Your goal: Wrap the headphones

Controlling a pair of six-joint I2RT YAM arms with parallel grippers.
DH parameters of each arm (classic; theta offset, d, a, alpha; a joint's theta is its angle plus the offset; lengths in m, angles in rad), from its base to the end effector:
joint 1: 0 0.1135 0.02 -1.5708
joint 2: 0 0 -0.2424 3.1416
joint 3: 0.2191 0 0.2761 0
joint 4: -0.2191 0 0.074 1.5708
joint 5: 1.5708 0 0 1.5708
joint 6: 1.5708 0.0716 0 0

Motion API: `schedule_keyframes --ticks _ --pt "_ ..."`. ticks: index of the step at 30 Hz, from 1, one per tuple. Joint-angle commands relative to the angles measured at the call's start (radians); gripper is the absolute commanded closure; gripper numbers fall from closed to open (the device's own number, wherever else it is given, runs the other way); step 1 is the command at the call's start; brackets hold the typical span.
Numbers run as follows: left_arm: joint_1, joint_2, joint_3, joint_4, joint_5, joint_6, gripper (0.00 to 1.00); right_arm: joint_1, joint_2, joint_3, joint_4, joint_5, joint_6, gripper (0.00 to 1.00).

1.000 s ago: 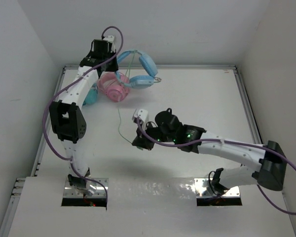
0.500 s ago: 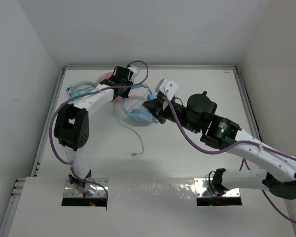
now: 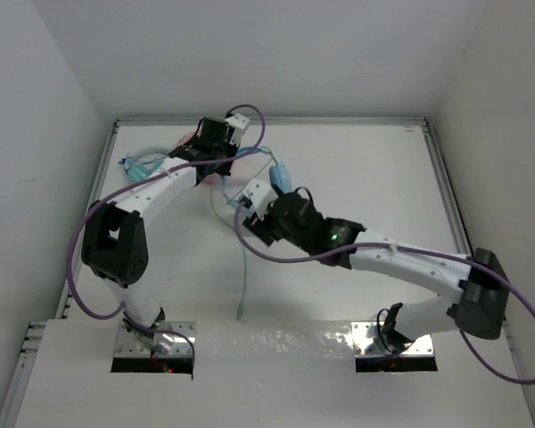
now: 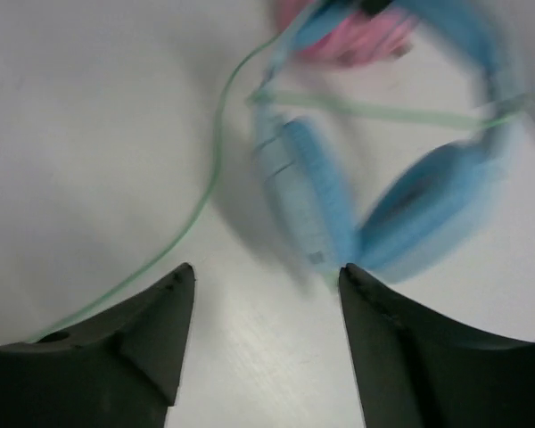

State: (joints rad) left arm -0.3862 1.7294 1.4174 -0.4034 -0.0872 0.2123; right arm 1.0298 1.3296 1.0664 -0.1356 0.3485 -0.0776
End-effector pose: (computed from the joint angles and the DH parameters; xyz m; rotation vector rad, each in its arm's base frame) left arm 0.4126 -0.1611 0.2319 0.6295 2.1944 0.0088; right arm 0.2105 0.3030 0.2818 -0.8282 1.7712 0.2870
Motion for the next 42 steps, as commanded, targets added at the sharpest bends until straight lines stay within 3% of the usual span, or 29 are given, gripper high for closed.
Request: schedule_keyframes --ticks 1,3,6,10,15,20,23,27,29,30,34,42 --pt "0.004 -0.083 0.076 0.072 0.041 -0.079 1.0 0.003 0.002 -0.205 0.172 -0.187 0.169 0.33" --pt "0.004 -0.116 0.112 0.06 0.053 -0.096 1.0 0.001 -0.023 -0.358 0.436 -0.21 0.226 0.21" --pt "0.004 -0.148 0.181 0.008 0.061 -0.119 1.0 0.001 0.003 -0.437 0.592 -0.226 0.223 0.17" --pt "0.004 -0.192 0.23 -0.044 0.083 -0.134 1.0 0.001 0.152 -0.447 0.671 -0.203 0.251 0.17" --pt "0.004 -0.215 0.267 -0.084 0.107 -0.157 1.0 0.003 0.292 -0.476 0.956 -0.108 0.331 0.14" --pt "0.004 -0.215 0.33 -0.126 0.135 -0.179 1.0 0.001 0.39 -0.468 1.057 0.202 0.338 0.14" --pt "0.004 -0.214 0.369 -0.152 0.156 -0.182 1.0 0.003 0.335 -0.522 1.07 0.187 0.317 0.15" --pt "0.004 -0.179 0.436 -0.181 0.171 -0.189 1.0 0.004 0.2 -0.58 1.007 -0.038 0.299 0.18" --pt "0.004 -0.166 0.471 -0.195 0.178 -0.2 1.0 0.007 0.143 -0.62 0.984 -0.048 0.34 0.19" --pt "0.004 -0.159 0.479 -0.198 0.185 -0.203 1.0 0.006 0.094 -0.64 0.996 -0.013 0.366 0.19" --pt "0.004 -0.145 0.509 -0.206 0.195 -0.247 1.0 -0.007 0.062 -0.73 1.109 0.393 0.453 0.18" --pt "0.006 -0.117 0.558 -0.215 0.21 -0.291 1.0 -0.065 0.27 -0.596 1.125 0.412 0.519 0.18"
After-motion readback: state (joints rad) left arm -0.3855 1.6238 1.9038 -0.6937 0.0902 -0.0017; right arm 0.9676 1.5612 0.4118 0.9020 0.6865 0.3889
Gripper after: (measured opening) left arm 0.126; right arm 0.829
